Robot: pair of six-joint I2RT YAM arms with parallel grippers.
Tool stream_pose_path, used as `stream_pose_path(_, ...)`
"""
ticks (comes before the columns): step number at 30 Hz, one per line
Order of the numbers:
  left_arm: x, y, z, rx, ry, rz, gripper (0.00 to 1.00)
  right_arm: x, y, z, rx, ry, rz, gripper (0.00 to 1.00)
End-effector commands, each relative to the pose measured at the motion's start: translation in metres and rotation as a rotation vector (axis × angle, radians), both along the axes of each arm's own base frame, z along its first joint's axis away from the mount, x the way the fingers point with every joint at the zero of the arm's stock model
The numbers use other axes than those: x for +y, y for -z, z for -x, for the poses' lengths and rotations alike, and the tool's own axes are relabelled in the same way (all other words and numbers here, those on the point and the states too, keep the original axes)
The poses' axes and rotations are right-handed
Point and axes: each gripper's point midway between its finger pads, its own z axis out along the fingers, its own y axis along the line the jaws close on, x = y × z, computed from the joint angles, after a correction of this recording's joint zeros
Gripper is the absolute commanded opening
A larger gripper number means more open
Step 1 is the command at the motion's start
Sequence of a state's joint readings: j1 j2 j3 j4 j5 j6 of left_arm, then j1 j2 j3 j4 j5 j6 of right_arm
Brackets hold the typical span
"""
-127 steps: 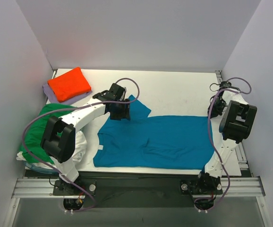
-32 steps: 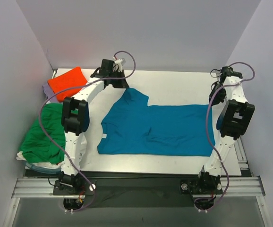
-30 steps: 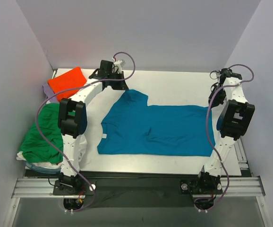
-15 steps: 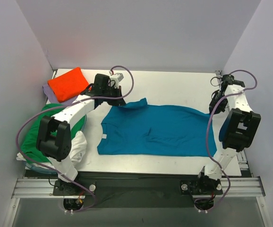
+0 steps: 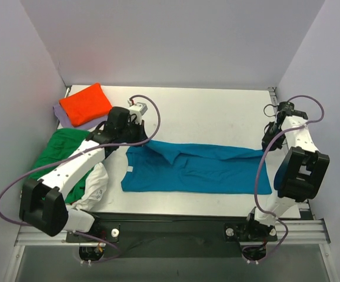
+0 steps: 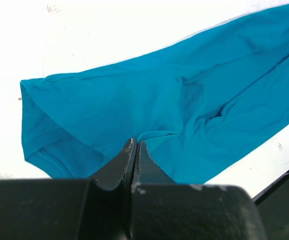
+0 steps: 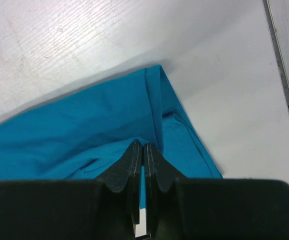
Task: Fold and stack the t-shirts
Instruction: Fold the other side of the tshirt into a rectangle
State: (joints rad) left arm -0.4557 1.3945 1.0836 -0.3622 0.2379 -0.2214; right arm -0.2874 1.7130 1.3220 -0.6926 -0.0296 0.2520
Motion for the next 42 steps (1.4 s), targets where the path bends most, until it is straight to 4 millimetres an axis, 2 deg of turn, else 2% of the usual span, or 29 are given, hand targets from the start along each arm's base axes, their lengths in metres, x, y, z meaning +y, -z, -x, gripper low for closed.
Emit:
stream_pose_path(1,0.004,-0.012,0.010,-0.023,-0.028,0.013,0.00,-0.005,-0.018,0.011,-0.034,0.005,0.040,0.00)
stream_pose_path(12,0.014,-0.032,0.027,-0.044,-0.105,0.075,0.00,-0.008,-0.015,0.034,-0.008,0.026,0.080,0.00)
stream_pose_path(18,0.023,-0.023,0.039,-0.024,-0.138,0.069,0.00,-0.009,-0.011,0.042,0.011,0.033,0.087,0.00)
stream_pose_path(28,0.008,0.008,0.067,0.100,-0.047,0.112,0.00,-0.020,-0.002,0.057,0.073,0.071,0.159,0.00)
stream_pose_path(29,0.006,0.010,0.068,0.108,-0.036,0.120,0.00,-0.021,-0.002,0.057,0.076,0.077,0.162,0.02)
stream_pose_path(31,0.004,0.021,0.075,0.145,-0.023,0.114,0.00,-0.021,-0.003,0.058,0.084,0.092,0.162,0.22)
stream_pose_path(32,0.005,0.026,0.077,0.164,-0.027,0.103,0.00,-0.020,-0.005,0.057,0.080,0.092,0.162,0.37)
stream_pose_path(33,0.007,0.033,0.078,0.184,-0.035,0.086,0.00,-0.017,-0.010,0.054,0.061,0.086,0.162,0.41)
stream_pose_path(36,0.020,0.052,0.080,0.238,-0.090,0.006,0.00,0.005,-0.021,0.041,0.007,0.019,0.162,0.47)
stream_pose_path(37,0.024,0.058,0.082,0.260,-0.102,-0.018,0.00,0.024,-0.024,0.034,-0.014,-0.047,0.156,0.47)
stream_pose_path(39,0.028,0.069,0.081,0.292,-0.116,-0.047,0.00,0.049,-0.027,0.024,-0.062,-0.103,0.114,0.47)
stream_pose_path(42,0.029,0.085,0.080,0.328,-0.129,-0.079,0.00,0.118,-0.025,0.013,-0.141,-0.223,-0.034,0.45)
